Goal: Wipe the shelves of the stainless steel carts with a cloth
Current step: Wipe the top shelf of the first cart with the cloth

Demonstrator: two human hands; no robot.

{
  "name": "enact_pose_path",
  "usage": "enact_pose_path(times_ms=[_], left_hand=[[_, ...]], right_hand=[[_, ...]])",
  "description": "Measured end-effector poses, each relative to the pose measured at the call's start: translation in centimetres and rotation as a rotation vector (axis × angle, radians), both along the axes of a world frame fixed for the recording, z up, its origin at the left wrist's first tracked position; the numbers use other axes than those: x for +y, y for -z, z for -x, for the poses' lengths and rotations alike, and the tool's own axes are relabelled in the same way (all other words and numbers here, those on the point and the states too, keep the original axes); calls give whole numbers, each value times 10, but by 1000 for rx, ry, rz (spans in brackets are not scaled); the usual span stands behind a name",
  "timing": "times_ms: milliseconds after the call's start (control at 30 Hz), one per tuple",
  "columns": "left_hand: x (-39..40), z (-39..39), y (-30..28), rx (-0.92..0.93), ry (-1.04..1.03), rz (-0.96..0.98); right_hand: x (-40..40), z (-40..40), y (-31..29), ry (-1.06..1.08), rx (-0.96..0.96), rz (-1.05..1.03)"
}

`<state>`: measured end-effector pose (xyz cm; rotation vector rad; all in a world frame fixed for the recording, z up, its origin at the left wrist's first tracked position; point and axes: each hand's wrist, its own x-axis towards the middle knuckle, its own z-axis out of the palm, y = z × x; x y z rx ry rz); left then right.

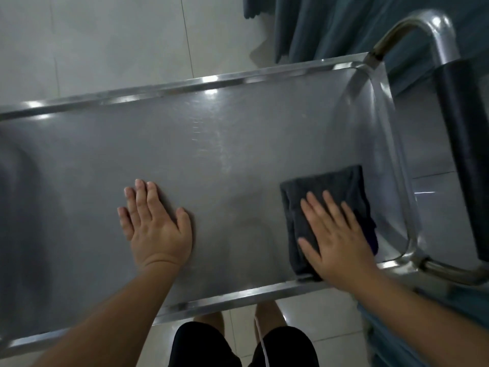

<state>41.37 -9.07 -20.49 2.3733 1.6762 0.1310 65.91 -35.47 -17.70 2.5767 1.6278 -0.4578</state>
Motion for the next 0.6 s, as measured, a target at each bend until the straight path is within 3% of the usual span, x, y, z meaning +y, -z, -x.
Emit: enact_pose_path(times_ms=[100, 200, 600], left_hand=[[-1, 0, 1, -4, 1, 0], [0, 1, 2, 12, 14, 1], [4, -4, -5, 36, 14, 18]], right_hand=[[-40, 27, 0, -59, 17, 68], [-23, 19, -1, -83, 10, 90], [276, -102, 6, 104, -44, -54]])
